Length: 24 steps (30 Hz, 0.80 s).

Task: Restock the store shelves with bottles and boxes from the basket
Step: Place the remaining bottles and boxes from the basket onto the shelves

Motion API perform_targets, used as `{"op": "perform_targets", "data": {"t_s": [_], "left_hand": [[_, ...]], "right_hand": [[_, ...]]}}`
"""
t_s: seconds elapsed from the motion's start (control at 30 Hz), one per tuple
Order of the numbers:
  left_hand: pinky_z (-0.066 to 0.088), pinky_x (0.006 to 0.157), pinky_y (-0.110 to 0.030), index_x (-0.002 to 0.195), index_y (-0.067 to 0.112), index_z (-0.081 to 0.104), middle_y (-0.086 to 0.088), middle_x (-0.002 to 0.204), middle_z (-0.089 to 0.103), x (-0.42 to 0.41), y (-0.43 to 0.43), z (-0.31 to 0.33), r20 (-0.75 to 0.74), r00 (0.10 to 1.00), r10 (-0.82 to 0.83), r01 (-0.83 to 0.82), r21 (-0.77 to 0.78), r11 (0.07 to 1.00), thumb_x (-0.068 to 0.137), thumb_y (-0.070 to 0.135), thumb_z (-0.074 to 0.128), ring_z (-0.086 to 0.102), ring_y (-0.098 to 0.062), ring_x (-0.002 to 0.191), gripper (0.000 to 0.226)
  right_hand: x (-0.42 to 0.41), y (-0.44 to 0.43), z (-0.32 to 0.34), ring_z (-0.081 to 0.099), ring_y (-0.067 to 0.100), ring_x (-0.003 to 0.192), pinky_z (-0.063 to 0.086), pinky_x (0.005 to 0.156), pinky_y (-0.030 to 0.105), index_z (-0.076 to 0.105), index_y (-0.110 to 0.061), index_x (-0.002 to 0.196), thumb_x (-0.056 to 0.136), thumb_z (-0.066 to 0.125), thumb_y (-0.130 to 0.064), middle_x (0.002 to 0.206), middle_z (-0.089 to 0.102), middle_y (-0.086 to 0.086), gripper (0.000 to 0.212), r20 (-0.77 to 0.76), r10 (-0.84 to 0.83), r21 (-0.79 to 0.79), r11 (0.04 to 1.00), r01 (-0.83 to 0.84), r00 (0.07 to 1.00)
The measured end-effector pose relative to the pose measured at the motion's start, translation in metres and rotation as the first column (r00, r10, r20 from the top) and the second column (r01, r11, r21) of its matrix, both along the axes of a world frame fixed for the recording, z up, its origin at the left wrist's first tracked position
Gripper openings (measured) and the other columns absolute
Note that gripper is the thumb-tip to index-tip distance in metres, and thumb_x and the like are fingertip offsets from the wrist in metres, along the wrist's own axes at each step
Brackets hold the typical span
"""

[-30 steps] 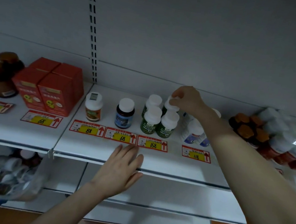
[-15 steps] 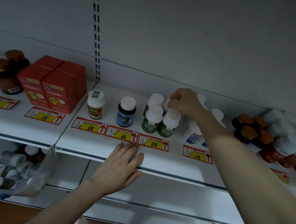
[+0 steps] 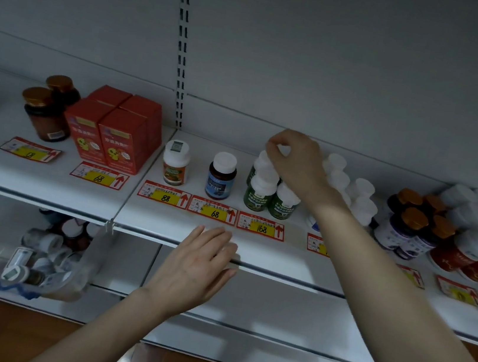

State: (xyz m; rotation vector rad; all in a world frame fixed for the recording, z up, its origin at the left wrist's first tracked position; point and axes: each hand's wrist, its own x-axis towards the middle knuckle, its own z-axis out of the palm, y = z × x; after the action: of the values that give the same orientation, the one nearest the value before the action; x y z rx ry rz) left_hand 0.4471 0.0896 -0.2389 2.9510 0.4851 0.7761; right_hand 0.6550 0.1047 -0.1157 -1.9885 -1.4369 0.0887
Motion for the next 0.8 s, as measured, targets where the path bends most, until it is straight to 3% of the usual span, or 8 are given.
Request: {"op": "perform_targets", "data": {"t_s": [0.27, 0.5, 0.6, 0.7, 0.8], "left_hand": [[0.042, 0.09, -0.037, 0.102, 0.006, 0.061, -0.012, 0.099, 0.065, -0.087, 0.009, 0.003, 0.106, 0.992, 0.068, -0.065, -0.024, 0.998, 0.09, 0.027, 0.049, 0.056, -0.026, 0.094, 0.028], [0.046, 0.073, -0.036, 0.098, 0.007, 0.063, -0.008, 0.088, 0.064, -0.242, 0.039, -0.016, 0.037, 0.991, 0.132, -0.13, -0.054, 0.99, 0.09, 0.025, 0.048, 0.059, -0.025, 0.08, 0.025], [0.05, 0.067, -0.036, 0.091, 0.007, 0.067, -0.007, 0.082, 0.064, -0.316, 0.055, -0.034, -0.043, 0.988, 0.15, -0.154, -0.092, 0.984, 0.091, 0.025, 0.044, 0.06, -0.024, 0.075, 0.029], [0.05, 0.067, -0.035, 0.088, 0.006, 0.068, -0.008, 0.081, 0.064, -0.374, 0.069, -0.055, -0.103, 0.976, 0.189, -0.202, -0.136, 0.97, 0.089, 0.024, 0.047, 0.059, -0.024, 0.073, 0.028], [0.05, 0.062, -0.034, 0.083, 0.006, 0.068, -0.008, 0.076, 0.063, -0.409, 0.087, -0.079, -0.166, 0.964, 0.206, -0.237, -0.195, 0.952, 0.088, 0.024, 0.045, 0.057, -0.024, 0.068, 0.03]], "right_hand": [[-0.134, 0.02, -0.015, 0.06, 0.025, 0.096, 0.038, 0.077, 0.027, 0.068, -0.004, 0.096, 0.088, 0.055, -0.012, 0.101, 0.069, 0.012, 0.017, 0.016, 0.229, 0.008, 0.973, -0.229, 0.973], [-0.288, 0.051, -0.051, 0.062, 0.02, 0.094, 0.046, 0.081, 0.031, 0.068, -0.006, 0.097, 0.089, 0.057, -0.014, 0.097, 0.069, 0.007, 0.016, -0.004, 0.334, 0.02, 0.942, -0.334, 0.943], [-0.356, 0.06, -0.082, 0.062, 0.02, 0.091, 0.048, 0.078, 0.032, 0.067, -0.008, 0.097, 0.089, 0.057, -0.018, 0.095, 0.068, 0.007, 0.017, -0.041, 0.346, -0.042, 0.937, -0.348, 0.937], [-0.409, 0.064, -0.125, 0.061, 0.022, 0.09, 0.042, 0.076, 0.024, 0.067, -0.006, 0.097, 0.089, 0.058, -0.016, 0.094, 0.067, 0.011, 0.016, -0.116, 0.349, -0.148, 0.92, -0.363, 0.93], [-0.439, 0.069, -0.168, 0.061, 0.025, 0.093, 0.047, 0.079, 0.033, 0.066, -0.008, 0.1, 0.089, 0.057, -0.019, 0.098, 0.066, 0.011, 0.018, -0.184, 0.309, -0.276, 0.895, -0.351, 0.933]]}}
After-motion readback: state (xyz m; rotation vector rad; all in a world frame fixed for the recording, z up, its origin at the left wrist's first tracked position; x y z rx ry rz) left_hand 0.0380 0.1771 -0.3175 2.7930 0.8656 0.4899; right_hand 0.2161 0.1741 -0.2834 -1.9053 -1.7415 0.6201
